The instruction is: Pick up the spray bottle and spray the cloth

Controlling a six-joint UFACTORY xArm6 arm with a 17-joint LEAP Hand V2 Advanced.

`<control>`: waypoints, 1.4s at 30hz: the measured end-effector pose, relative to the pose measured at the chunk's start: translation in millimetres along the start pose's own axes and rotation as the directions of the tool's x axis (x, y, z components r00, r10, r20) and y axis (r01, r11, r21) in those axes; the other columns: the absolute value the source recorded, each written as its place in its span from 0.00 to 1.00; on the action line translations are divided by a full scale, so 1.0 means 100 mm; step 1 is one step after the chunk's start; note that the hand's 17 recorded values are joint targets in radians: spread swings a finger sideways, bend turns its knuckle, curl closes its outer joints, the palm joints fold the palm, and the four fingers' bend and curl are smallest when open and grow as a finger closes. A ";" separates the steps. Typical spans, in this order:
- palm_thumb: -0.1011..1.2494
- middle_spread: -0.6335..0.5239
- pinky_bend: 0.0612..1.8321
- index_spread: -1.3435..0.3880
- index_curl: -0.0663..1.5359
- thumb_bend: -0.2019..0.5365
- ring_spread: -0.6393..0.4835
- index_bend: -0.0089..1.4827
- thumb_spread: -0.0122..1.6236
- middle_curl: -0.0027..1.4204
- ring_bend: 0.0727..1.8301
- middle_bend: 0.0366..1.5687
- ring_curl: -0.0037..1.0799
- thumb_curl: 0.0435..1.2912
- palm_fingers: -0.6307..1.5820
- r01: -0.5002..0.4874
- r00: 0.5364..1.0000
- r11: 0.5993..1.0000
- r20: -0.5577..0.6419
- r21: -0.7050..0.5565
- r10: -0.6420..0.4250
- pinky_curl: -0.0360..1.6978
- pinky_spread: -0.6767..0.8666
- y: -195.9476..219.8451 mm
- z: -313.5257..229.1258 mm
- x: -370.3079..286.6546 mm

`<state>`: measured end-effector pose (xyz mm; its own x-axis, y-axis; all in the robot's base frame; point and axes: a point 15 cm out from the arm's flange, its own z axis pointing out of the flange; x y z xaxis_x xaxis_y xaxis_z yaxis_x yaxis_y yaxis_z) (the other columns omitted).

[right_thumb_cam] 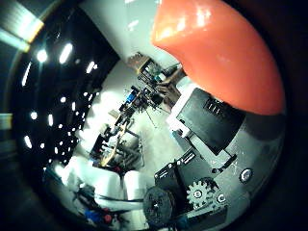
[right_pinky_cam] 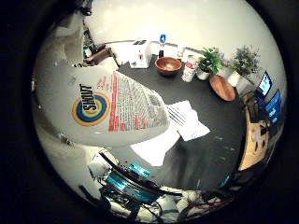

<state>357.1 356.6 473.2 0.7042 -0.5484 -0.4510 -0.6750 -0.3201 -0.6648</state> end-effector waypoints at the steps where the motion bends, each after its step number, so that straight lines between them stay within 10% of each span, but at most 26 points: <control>1: 0.81 0.39 0.70 0.61 0.49 0.25 0.37 0.76 0.44 0.51 0.76 0.85 0.58 0.81 0.83 0.002 1.000 1.000 0.019 0.000 -0.002 0.37 0.24 0.00 0.09 -0.05; 22: 0.80 0.39 0.70 0.61 0.50 0.25 0.38 0.75 0.48 0.51 0.78 0.84 0.54 0.80 0.84 -0.132 0.913 0.991 0.394 0.038 0.106 0.37 0.23 -0.49 1.22 -0.42; 42: 0.81 0.39 0.70 0.61 0.50 0.25 0.38 0.74 0.48 0.51 0.78 0.84 0.53 0.81 0.84 -0.267 0.853 0.963 0.454 -0.041 0.256 0.37 0.23 -0.58 2.01 0.70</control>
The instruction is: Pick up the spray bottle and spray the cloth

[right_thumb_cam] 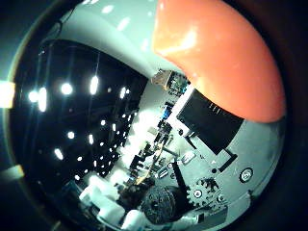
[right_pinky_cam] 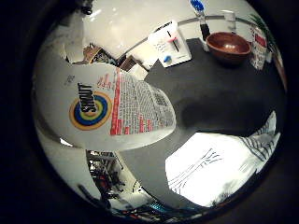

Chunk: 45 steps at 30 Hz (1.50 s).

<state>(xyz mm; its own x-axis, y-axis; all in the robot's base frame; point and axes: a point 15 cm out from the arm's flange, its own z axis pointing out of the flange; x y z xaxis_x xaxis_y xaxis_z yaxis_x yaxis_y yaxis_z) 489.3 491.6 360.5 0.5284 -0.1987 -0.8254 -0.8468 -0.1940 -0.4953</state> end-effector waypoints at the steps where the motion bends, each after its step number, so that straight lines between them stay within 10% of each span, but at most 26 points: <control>1: 0.81 0.39 0.70 0.61 0.50 0.25 0.38 0.74 0.48 0.51 0.78 0.84 0.53 0.81 0.84 -0.002 1.000 1.000 0.005 -0.007 0.002 0.37 0.23 0.04 0.05 0.02; 14: 0.73 0.38 0.69 0.60 0.50 0.21 0.39 0.73 0.45 0.51 0.78 0.82 0.52 0.78 0.83 -0.031 0.999 0.998 0.042 -0.054 0.034 0.37 0.22 0.27 0.38 0.17; 22: 0.61 0.31 0.58 0.50 0.45 0.22 0.31 0.42 0.42 0.41 0.68 0.62 0.43 0.64 0.70 -0.032 0.999 0.998 0.034 -0.051 0.034 0.29 0.10 0.24 0.28 0.26; 32: 0.40 0.39 0.62 0.49 0.38 0.21 0.63 0.33 0.62 0.29 0.42 0.33 0.23 0.40 0.38 0.017 0.999 0.983 0.053 -0.182 -0.008 0.27 0.67 0.51 0.30 0.27; 45: 0.29 0.52 0.48 0.56 0.28 0.23 0.83 0.17 0.59 0.23 0.23 0.13 0.16 0.27 0.33 0.069 0.997 0.968 0.045 -0.239 -0.060 0.17 0.85 0.56 0.17 0.12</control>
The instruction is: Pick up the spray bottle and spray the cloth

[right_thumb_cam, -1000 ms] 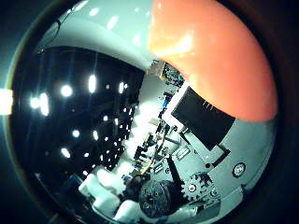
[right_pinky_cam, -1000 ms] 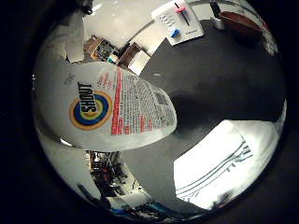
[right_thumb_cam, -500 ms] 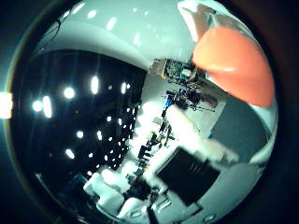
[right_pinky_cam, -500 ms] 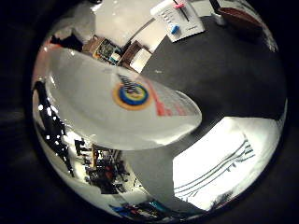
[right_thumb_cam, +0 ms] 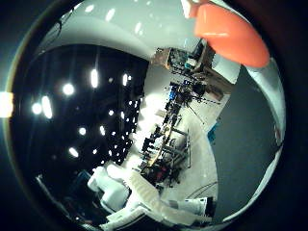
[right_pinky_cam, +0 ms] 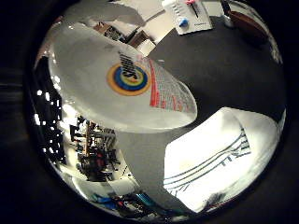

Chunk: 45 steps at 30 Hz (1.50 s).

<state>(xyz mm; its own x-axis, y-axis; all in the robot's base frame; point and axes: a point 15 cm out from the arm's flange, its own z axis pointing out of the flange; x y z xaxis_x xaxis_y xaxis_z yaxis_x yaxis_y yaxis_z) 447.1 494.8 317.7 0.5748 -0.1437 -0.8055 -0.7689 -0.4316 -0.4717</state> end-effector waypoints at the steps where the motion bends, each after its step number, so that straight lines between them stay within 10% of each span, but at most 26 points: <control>1: 0.30 0.53 0.47 0.56 0.28 0.24 0.83 0.16 0.59 0.23 0.22 0.13 0.16 0.27 0.33 0.008 1.000 1.000 -0.009 -0.006 -0.008 0.16 0.85 0.00 -0.03 -0.02; 20: 0.35 0.52 0.36 0.52 0.27 0.24 0.84 0.16 0.60 0.20 0.11 0.09 0.17 0.28 0.39 -0.049 0.910 0.965 -0.410 -0.258 -0.063 0.12 0.86 0.41 -1.23 0.02; 38: 0.37 0.51 0.34 0.51 0.27 0.23 0.83 0.15 0.60 0.18 0.07 0.09 0.20 0.29 0.40 -0.051 0.589 0.980 -0.799 -0.191 -0.125 0.13 0.87 0.38 -2.70 -0.64; 45: 0.39 0.51 0.34 0.51 0.27 0.24 0.83 0.15 0.61 0.18 0.07 0.09 0.21 0.29 0.40 -0.051 0.528 0.990 -0.845 -0.130 -0.083 0.13 0.87 0.61 -2.87 -0.58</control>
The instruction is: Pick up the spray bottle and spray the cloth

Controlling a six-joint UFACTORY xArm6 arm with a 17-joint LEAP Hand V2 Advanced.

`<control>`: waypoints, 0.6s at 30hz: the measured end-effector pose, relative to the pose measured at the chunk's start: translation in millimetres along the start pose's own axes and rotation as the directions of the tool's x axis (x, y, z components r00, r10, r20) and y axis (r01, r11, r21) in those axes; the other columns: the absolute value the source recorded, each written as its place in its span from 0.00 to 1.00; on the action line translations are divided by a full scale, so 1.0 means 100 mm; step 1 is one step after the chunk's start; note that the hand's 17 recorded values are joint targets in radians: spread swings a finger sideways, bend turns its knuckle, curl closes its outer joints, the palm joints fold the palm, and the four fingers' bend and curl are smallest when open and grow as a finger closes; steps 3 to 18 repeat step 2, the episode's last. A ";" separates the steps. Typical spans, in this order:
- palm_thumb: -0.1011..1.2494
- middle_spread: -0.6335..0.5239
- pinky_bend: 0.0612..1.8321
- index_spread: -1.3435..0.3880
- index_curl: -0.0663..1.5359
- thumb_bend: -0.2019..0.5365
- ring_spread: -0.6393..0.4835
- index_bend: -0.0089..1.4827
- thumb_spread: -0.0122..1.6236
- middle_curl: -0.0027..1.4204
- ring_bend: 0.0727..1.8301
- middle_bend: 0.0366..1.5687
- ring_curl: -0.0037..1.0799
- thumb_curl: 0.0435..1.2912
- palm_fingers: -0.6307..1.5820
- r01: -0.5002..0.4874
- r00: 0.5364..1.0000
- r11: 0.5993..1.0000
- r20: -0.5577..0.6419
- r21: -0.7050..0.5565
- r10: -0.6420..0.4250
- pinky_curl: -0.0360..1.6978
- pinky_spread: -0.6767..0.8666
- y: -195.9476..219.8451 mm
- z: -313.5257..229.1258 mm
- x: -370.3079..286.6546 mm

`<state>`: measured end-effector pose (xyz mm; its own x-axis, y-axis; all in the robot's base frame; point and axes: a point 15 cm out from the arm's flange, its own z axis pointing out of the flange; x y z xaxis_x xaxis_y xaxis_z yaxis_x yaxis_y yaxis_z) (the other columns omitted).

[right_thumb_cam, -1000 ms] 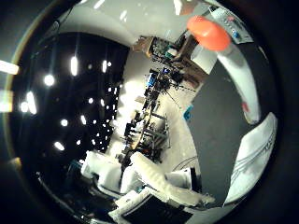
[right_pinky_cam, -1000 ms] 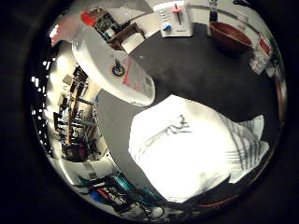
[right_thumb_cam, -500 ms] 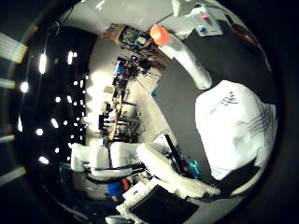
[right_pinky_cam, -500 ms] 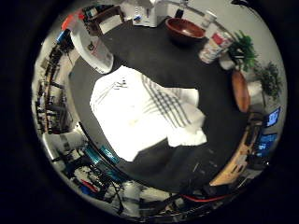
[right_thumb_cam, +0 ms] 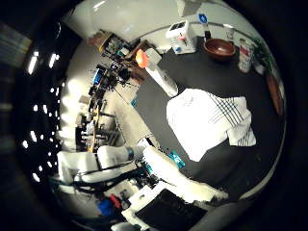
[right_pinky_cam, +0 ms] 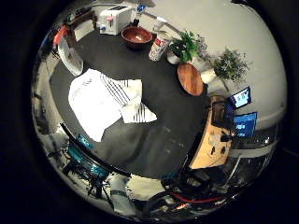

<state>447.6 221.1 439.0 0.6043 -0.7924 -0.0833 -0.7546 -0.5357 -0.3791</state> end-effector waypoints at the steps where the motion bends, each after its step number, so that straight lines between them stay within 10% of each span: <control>1: 0.39 0.51 0.34 0.51 0.27 0.24 0.83 0.16 0.61 0.18 0.07 0.09 0.21 0.29 0.40 -0.011 1.000 1.000 -0.007 0.013 0.011 0.13 0.87 0.04 0.02 0.03; 18: 0.39 0.52 0.33 0.51 0.27 0.24 0.83 0.16 0.61 0.18 0.07 0.09 0.21 0.29 0.40 -0.018 1.000 1.000 -0.014 0.022 0.019 0.13 0.87 0.10 0.05 0.04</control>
